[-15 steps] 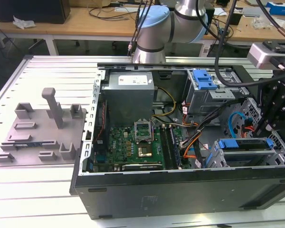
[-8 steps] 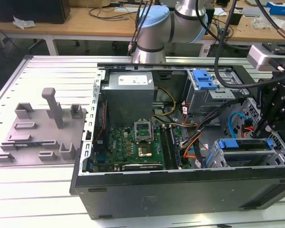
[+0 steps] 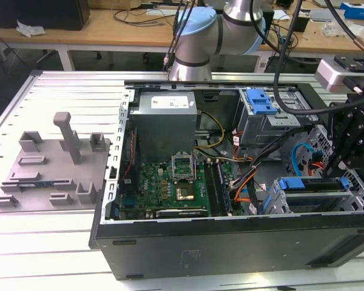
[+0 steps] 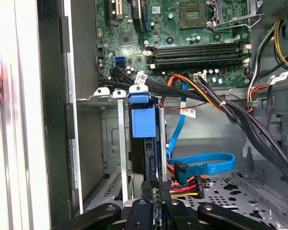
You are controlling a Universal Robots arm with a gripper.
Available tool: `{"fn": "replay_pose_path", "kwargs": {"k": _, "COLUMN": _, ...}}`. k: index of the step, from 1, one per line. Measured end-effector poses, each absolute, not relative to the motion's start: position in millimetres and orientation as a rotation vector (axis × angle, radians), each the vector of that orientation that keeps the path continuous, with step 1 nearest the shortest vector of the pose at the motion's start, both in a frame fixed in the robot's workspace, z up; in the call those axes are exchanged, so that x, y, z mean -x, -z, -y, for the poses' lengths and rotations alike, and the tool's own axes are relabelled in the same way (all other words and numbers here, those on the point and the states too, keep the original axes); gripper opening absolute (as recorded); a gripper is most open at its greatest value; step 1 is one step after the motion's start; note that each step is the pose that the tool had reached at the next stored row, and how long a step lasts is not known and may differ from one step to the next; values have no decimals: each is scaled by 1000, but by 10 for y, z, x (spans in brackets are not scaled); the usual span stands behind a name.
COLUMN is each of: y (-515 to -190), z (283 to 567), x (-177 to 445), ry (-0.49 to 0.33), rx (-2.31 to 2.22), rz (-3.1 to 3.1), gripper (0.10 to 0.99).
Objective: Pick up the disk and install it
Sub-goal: 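Insert the first disk wire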
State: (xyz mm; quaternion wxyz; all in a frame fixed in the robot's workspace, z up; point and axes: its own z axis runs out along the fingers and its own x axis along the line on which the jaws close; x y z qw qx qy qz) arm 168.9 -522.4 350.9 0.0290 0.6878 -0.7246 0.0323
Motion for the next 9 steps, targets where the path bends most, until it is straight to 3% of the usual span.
{"fn": "replay_pose_path", "kwargs": {"k": 9, "y": -3487, "z": 5233, "x": -1689, "ry": -100, "rx": -2122, "rz": 2235, "gripper": 165}}
